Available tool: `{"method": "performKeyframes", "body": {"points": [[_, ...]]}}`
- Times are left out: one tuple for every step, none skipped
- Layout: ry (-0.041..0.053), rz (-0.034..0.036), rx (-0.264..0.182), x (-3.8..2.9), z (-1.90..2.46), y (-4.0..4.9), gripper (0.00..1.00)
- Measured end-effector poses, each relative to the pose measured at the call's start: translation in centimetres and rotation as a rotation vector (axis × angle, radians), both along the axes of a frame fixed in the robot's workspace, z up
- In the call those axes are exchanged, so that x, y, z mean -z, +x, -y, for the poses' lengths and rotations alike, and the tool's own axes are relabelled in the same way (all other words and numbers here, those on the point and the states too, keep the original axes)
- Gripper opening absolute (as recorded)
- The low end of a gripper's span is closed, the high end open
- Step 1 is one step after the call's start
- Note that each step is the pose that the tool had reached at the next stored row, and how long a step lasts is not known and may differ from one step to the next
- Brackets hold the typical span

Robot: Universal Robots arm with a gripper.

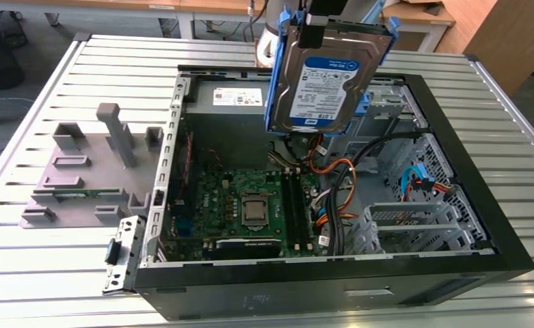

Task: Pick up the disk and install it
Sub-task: 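Pick up the disk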

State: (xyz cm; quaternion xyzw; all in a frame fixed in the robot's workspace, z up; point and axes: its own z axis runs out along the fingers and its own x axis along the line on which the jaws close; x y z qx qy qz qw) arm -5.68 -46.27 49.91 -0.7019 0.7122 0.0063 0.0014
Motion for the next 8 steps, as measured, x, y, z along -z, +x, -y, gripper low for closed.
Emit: {"method": "performKeyframes", "body": {"points": [[0.0001,0.0000,0.000,0.00,0.00,0.06,0.36],[0.0000,0.0000,0.000,0.00,0.00,0.11,0.36],[-0.0001,0.0000,0.000,0.00,0.00,0.14,0.36],[-0.0001,0.0000,0.000,0.00,0.00,0.15,0.36],[0.0000,0.0000,0.000,0.00,0.00,0.16,0.36],[0.0000,0.0000,0.000,0.00,0.00,0.18,0.36],[0.0000,0.0000,0.000,0.00,0.00,0.18,0.36],[0.0000,0.0000,0.000,0.00,0.01,0.18,0.36]]}}
